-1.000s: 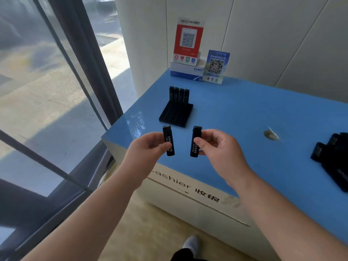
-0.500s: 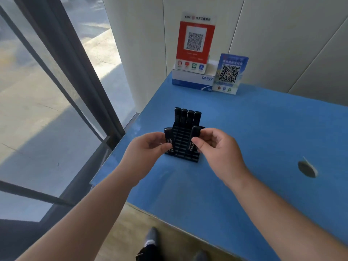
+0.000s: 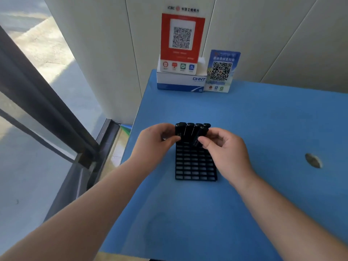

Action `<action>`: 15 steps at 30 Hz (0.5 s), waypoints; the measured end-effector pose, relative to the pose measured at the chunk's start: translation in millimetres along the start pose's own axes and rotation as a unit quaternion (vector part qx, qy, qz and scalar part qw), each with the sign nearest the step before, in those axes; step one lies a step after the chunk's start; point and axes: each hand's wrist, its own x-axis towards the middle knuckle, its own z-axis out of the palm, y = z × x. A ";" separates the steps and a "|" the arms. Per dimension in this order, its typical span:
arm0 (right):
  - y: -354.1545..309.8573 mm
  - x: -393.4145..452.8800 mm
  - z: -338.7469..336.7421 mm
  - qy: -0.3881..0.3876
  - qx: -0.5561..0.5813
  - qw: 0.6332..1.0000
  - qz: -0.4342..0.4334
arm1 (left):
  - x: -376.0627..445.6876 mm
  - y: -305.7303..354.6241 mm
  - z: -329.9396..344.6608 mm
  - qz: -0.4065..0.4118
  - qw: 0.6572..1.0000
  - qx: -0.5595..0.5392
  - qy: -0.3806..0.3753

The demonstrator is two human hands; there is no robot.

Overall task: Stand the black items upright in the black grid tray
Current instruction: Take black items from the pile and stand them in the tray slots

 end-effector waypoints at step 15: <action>3.9 7.0 17.1 0.075 -0.010 0.997 0.007 | 14.5 -19.6 10.4 0.088 0.993 0.077 -0.028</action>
